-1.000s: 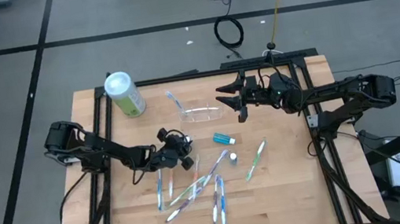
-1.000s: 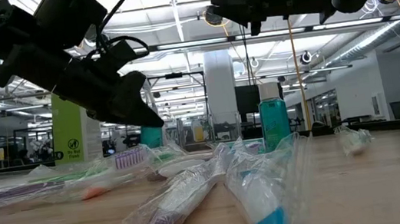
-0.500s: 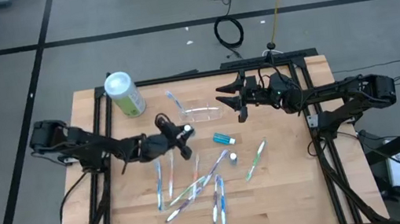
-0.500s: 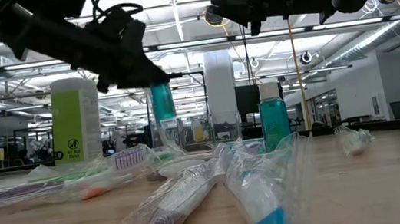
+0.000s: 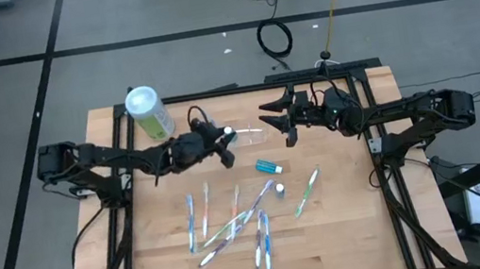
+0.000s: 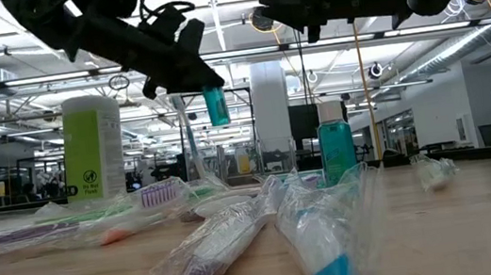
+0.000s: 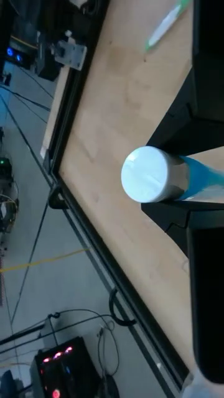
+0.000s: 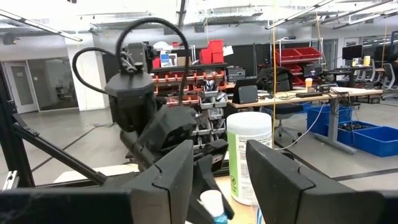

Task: Pick & Place toothbrushing station
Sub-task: Put the left blue mouthwash into the transparent organizer

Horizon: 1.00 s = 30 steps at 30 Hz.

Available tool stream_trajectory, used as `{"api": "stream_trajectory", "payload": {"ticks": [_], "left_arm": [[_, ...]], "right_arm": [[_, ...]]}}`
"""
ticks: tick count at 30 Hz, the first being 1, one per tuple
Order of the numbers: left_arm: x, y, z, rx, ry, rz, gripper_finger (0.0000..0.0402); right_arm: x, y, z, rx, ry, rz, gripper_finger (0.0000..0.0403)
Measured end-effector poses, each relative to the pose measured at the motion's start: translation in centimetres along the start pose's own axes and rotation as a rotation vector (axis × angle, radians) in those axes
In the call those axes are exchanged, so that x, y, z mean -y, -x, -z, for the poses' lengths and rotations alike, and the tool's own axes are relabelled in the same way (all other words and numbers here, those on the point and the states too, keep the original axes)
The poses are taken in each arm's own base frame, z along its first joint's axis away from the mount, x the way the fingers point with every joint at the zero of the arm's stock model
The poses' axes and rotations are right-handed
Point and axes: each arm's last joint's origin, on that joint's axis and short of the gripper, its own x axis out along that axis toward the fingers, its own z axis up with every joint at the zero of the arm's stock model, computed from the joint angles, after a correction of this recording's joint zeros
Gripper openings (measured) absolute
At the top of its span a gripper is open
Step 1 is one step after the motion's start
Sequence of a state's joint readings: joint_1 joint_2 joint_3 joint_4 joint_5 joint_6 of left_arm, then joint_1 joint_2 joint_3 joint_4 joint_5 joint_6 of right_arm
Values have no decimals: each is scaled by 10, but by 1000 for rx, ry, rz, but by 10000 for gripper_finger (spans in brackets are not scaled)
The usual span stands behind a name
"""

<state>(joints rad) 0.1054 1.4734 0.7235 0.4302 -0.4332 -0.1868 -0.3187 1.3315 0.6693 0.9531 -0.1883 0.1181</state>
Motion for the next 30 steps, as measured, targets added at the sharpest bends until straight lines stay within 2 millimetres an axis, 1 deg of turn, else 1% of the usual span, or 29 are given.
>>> {"api": "stream_trajectory", "payload": {"ticks": [5, 8, 13, 20, 25, 30], "left_arm": [[-10, -5, -1, -8, 10, -4, 85], [-13, -9, 1, -10, 14, -11, 85], [-17, -12, -3, 24, 31, -20, 85], [-18, -22, 6, 19, 33, -22, 85], [-19, -28, 4, 38, 32, -30, 85], [-18, -43, 2, 4, 2, -39, 85]], "right_arm": [[0, 0, 0, 0, 0, 0, 141], [0, 0, 0, 0, 2, 0, 141], [0, 0, 0, 0, 3, 0, 141], [0, 0, -1, 6, 4, 0, 141], [0, 0, -1, 6, 4, 0, 141], [0, 0, 0, 2, 3, 0, 141]]}}
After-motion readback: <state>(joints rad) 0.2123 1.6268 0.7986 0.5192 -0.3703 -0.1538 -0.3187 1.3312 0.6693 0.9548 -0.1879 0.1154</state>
